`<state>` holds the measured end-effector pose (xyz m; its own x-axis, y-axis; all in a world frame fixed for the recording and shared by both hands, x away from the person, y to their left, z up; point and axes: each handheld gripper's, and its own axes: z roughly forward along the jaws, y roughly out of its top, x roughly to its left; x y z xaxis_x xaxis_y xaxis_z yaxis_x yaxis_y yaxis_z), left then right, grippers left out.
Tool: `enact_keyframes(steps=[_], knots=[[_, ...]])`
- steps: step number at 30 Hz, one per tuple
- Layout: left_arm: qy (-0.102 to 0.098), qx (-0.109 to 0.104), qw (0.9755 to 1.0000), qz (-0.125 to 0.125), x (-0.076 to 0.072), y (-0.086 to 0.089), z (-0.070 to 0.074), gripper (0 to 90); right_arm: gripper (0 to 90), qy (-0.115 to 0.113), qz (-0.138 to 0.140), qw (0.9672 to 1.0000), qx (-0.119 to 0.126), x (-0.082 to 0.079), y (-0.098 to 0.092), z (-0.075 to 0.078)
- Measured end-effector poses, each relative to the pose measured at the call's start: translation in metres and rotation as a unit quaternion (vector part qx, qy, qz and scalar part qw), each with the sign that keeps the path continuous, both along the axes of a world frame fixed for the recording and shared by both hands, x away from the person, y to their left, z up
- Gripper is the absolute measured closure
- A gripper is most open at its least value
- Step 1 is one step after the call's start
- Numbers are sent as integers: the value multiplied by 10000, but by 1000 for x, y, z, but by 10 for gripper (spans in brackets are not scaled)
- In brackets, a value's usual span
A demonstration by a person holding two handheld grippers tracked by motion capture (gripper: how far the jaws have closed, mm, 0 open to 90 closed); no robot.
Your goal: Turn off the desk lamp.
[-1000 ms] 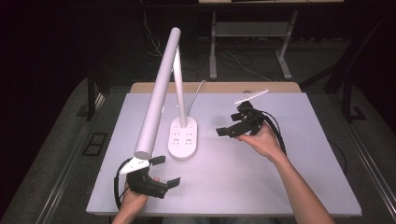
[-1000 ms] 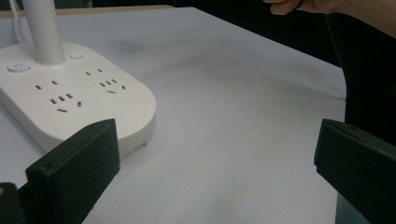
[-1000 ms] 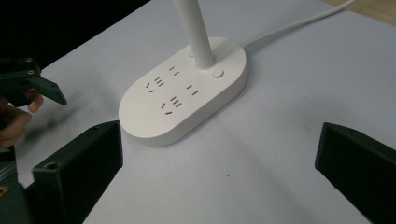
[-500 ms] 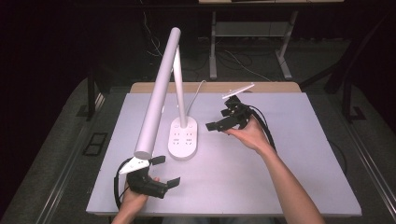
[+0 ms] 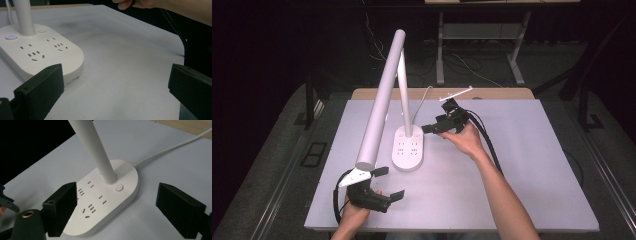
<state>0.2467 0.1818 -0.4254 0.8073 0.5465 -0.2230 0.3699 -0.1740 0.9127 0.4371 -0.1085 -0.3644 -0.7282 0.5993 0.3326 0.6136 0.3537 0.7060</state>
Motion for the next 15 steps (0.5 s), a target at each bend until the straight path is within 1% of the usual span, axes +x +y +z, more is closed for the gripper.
enact_keyframes(steps=[2,3,5,7,9,10,11,12,13,14,15], knots=[[1,-4,10000,-1,0,0,0,0,172,18,1,10000,-25,1,2,0],[1,-4,10000,-2,0,0,0,0,209,10,34,10000,-49,2,5,0],[5,-11,10000,4,0,1,0,0,225,-38,62,10000,-10,4,8,0],[2,-7,10000,12,0,2,0,0,237,-38,48,10000,-3,5,9,-1],[0,-7,10000,18,0,2,0,0,272,-18,40,10000,-7,7,11,-3],[-2,-11,10000,15,0,2,0,0,292,-17,50,10000,-3,8,12,-4],[0,-11,10000,13,0,2,0,0,334,13,40,10000,2,10,13,-7],[-2,-11,10000,8,0,2,0,0,334,13,40,10000,2,10,13,-7],[1,-12,10000,7,0,2,0,0,407,16,43,10000,38,12,14,-10],[1,-12,10000,5,0,2,1,0,407,16,43,10000,38,12,14,-10],[2,-17,10000,4,0,2,1,0,436,13,71,10000,63,12,14,-11]])
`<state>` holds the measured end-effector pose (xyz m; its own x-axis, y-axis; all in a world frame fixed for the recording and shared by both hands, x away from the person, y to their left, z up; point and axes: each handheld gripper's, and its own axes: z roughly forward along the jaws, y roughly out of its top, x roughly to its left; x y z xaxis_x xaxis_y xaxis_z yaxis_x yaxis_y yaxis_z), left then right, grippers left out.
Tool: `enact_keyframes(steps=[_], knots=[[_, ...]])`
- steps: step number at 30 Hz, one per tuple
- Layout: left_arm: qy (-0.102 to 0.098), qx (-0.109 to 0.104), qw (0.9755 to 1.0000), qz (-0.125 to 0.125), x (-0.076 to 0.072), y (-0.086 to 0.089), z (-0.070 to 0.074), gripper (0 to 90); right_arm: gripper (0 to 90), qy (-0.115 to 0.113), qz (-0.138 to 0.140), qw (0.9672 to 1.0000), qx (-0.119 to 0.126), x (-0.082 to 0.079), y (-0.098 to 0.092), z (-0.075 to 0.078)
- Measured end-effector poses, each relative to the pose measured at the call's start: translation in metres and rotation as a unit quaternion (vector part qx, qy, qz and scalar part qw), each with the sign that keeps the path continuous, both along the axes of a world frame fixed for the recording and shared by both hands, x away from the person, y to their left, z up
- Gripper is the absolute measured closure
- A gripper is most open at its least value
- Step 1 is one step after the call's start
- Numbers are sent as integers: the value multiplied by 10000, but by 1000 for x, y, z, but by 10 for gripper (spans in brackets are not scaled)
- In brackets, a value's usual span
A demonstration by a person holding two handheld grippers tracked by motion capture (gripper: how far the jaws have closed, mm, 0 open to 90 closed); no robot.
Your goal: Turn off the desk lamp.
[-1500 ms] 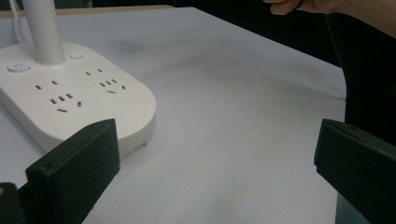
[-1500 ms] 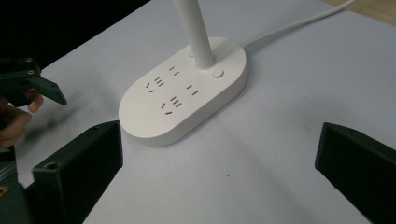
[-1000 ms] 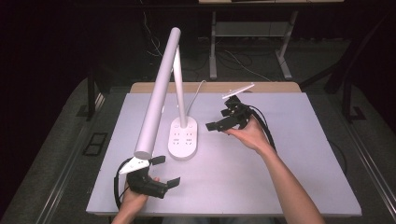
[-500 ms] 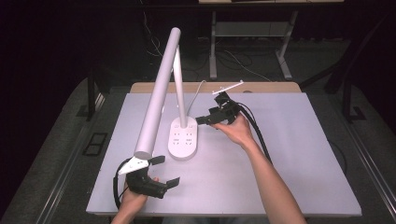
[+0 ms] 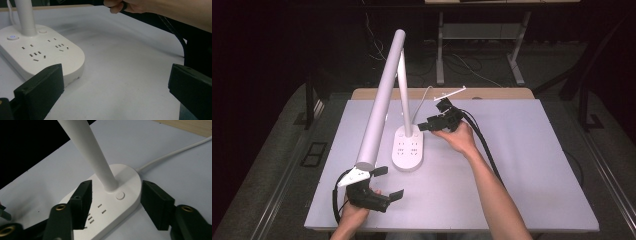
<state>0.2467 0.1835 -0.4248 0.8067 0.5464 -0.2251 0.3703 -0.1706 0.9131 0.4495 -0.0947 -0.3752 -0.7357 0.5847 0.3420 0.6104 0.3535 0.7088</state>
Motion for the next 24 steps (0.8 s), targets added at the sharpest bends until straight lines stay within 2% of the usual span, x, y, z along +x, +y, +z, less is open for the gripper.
enact_keyframes(steps=[3,4,5,6,8,12,17,20,24], knots=[[-6,-1,10000,-5,0,0,0,0,541,-13,-11,9999,146,3,2,-5],[-9,1,10000,-6,0,0,0,0,541,-13,-11,9999,146,3,2,-5],[-12,0,10000,-3,0,0,0,0,591,3,-16,9998,200,4,3,-7],[-11,3,10000,1,0,0,0,0,591,3,-16,9998,200,4,3,-7],[-3,-8,10000,8,0,1,0,0,646,18,-1,9998,210,6,4,-10],[11,-25,10000,15,0,1,0,0,772,173,58,9993,338,9,9,-20],[2,-21,10000,-3,-1,1,1,0,897,177,107,9992,331,12,13,-29],[-7,-11,10000,-18,-1,1,1,0,899,210,114,9990,382,14,14,-33],[-11,-7,10000,-38,-1,0,1,0,900,256,93,9993,244,15,20,-43]])
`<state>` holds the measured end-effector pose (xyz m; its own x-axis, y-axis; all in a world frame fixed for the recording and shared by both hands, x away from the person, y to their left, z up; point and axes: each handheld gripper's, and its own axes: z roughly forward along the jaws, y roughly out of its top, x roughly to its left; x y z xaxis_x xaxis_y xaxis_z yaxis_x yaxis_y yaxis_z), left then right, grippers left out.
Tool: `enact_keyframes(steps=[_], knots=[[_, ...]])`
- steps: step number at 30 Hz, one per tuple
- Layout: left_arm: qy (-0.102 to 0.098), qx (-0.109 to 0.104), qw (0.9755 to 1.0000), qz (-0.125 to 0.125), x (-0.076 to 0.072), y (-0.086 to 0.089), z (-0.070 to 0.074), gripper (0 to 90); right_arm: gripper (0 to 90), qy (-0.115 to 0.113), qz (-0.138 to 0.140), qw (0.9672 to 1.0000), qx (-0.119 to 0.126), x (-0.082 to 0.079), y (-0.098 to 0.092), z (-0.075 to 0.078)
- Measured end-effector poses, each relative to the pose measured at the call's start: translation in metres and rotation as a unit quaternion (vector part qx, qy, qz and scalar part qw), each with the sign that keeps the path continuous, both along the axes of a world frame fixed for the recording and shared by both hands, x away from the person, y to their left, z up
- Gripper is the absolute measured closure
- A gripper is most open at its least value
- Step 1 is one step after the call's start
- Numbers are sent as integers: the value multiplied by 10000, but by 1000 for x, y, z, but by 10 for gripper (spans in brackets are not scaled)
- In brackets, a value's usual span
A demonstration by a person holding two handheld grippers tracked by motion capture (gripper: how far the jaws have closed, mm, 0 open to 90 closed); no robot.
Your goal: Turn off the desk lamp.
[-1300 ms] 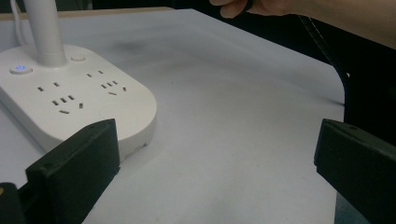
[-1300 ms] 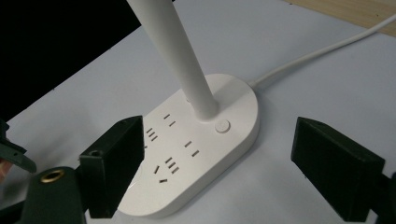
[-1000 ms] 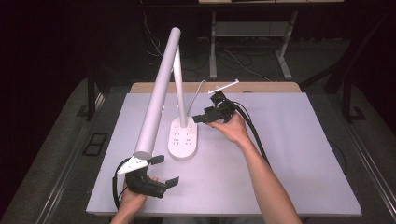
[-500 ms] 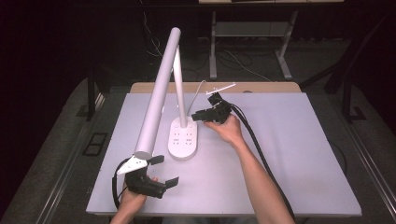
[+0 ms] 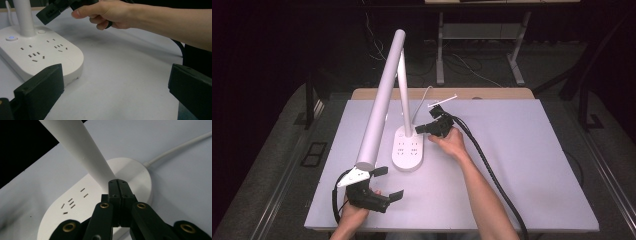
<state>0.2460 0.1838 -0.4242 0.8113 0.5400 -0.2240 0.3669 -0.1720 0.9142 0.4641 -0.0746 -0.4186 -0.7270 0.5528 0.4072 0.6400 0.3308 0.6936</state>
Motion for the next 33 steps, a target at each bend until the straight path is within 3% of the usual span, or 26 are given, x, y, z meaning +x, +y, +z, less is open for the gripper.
enact_keyframes(steps=[13,16,18,19,21,33], knots=[[11,-39,10000,25,0,1,0,0,900,71,-104,9999,23,3,5,-15],[25,-54,10000,37,0,1,0,0,900,-93,-87,9999,-54,1,9,-14],[14,-37,10000,30,0,0,0,0,900,-115,-110,9999,-59,1,9,-14],[16,-32,10000,27,-1,0,0,0,900,5,-136,9999,8,3,7,-15],[16,-35,10000,26,-1,0,0,0,900,32,-136,9999,-11,3,7,-15],[11,-39,10000,55,0,2,0,0,900,-151,-180,9996,-147,-1,10,-13]])
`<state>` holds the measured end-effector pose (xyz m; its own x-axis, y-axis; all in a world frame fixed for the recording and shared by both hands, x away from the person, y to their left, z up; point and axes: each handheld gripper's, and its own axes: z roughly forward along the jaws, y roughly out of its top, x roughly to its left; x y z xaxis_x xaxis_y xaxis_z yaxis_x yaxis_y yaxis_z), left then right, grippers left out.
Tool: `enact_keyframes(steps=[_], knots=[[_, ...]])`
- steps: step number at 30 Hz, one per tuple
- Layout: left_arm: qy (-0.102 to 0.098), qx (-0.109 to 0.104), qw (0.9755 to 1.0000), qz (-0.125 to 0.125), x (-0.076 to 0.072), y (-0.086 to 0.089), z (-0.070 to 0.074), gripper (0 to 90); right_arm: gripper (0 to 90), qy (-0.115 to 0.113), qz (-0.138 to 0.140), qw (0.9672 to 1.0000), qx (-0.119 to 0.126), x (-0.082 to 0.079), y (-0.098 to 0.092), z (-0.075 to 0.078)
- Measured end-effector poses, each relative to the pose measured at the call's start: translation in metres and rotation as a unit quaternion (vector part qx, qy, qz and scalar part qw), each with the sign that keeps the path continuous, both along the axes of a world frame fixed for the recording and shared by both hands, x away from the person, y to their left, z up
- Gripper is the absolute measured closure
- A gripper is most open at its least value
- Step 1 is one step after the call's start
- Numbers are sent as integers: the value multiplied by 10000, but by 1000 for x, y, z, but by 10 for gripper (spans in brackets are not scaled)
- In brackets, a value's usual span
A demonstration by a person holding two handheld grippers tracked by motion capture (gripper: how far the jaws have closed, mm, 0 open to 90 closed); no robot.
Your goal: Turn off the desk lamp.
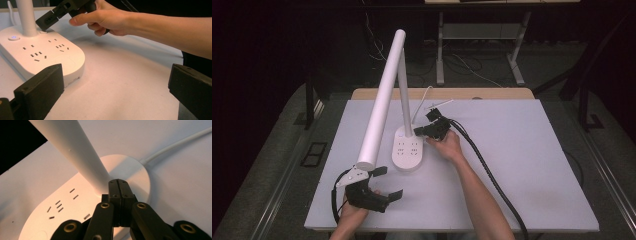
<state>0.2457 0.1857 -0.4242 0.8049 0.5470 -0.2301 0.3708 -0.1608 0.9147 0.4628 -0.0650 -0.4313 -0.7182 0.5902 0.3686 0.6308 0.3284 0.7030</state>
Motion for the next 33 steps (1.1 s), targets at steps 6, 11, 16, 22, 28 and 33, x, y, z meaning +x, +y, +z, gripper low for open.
enact_keyframes(steps=[6,11,16,22,28,33], knots=[[2,7,10000,3,0,1,0,0,900,30,-7,10000,12,1,-2,0],[1,10,10000,2,0,0,0,0,900,69,13,10000,41,2,-3,0],[7,15,10000,-11,0,-1,0,0,900,74,-34,10000,-23,1,-2,1],[4,23,10000,-10,0,-2,0,0,900,61,-100,9999,-11,-1,-3,-2],[3,32,10000,-12,0,-1,0,0,900,86,-58,9999,13,-1,-4,-1],[21,12,10000,20,1,0,-1,0,900,54,-68,10000,23,-1,-4,-1]])
